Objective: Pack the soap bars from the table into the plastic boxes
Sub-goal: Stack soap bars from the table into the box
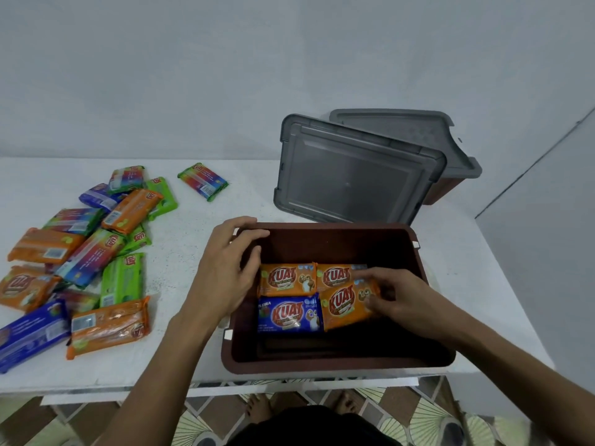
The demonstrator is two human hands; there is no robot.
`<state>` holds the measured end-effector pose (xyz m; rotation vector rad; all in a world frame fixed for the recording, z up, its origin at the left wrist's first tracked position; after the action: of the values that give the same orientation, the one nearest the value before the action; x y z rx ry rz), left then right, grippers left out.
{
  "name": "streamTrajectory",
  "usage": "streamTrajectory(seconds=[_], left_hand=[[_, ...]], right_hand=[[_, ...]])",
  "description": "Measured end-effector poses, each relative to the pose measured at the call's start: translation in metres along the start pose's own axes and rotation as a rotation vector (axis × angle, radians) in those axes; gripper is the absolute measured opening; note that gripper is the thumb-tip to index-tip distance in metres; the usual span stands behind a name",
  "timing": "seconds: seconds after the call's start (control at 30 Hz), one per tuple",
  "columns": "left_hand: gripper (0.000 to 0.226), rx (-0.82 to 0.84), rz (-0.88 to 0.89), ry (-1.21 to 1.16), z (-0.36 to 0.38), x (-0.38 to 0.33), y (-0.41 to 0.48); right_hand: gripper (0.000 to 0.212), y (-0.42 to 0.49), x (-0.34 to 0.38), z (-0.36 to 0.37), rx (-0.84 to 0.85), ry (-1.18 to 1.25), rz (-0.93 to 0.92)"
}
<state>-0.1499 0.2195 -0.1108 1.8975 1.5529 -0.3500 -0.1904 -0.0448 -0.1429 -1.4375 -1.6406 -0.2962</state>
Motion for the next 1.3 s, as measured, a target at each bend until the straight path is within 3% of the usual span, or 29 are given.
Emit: streamTrajectory(seconds=[0.4, 0.67, 0.97, 1.13, 1.3], left_hand=[[0.024, -0.009, -0.085, 0.061, 0.003, 0.006, -0.004], [0.034, 0.007, -0.080, 0.086, 0.005, 0.007, -0.004], [0.036, 0.001, -0.084, 0.074, 0.006, 0.010, -0.004], [0.035, -0.016, -0.082, 0.044, 0.004, 0.008, -0.005], [0.037, 0.013, -0.082, 0.035, 0.004, 0.011, -0.005]], right_hand=[[0.046, 0.012, -0.007, 0.025, 0.030, -0.422, 0.065], [0.049, 0.022, -0.016, 0.036, 0.088, -0.441, 0.097], [0.052, 0.024, -0.011, 0.038, 0.129, -0.706, 0.065], [0.046, 0.030, 0.003, 0.023, 0.076, -0.692, 0.081], [0.040, 0.040, 0.056, 0.003, -0.004, -0.608, -0.041]])
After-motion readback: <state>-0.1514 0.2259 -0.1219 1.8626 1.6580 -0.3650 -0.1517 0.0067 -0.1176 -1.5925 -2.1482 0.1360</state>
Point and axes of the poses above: each hand's wrist, its own y-axis towards the middle knuckle, its own z-axis out of the palm, x = y × z, the point moved 8 cm from there along y, towards the middle knuckle, and after that the axes turned 5 degrees about -z, right-handed, at the moved point
